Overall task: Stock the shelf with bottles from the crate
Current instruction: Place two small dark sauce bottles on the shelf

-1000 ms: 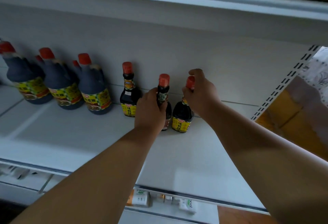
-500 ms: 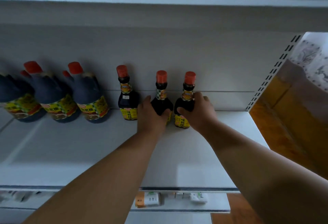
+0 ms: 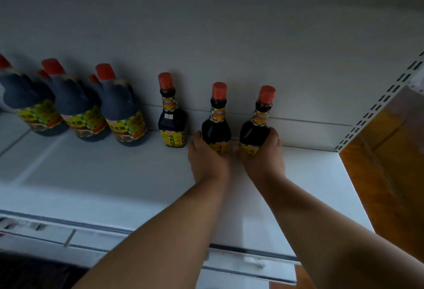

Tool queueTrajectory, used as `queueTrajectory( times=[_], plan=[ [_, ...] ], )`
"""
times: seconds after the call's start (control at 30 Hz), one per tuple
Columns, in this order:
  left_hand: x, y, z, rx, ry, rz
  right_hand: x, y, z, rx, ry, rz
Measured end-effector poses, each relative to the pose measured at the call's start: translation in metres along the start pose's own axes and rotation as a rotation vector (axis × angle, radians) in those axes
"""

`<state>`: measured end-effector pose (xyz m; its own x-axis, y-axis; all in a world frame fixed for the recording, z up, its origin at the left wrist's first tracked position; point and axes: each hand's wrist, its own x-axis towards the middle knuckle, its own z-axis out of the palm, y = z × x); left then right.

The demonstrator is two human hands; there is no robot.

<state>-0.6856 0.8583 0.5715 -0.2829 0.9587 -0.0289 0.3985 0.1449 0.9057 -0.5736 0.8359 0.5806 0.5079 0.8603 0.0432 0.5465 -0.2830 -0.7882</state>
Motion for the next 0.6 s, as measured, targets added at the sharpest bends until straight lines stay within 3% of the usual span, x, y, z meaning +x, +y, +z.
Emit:
queueTrajectory(
  times=[0.13,0.27,0.6],
  plan=[
    [0.007,0.001,0.012,0.063,0.091,-0.052,0.004,0.005,0.004,0.023,0.01,0.081],
    [0.017,-0.011,0.009,0.045,0.063,0.057,0.011,0.007,0.002,-0.024,-0.025,0.04],
    [0.023,-0.018,0.012,0.0,0.022,0.027,0.02,0.009,0.01,-0.025,0.005,0.075]
  ],
)
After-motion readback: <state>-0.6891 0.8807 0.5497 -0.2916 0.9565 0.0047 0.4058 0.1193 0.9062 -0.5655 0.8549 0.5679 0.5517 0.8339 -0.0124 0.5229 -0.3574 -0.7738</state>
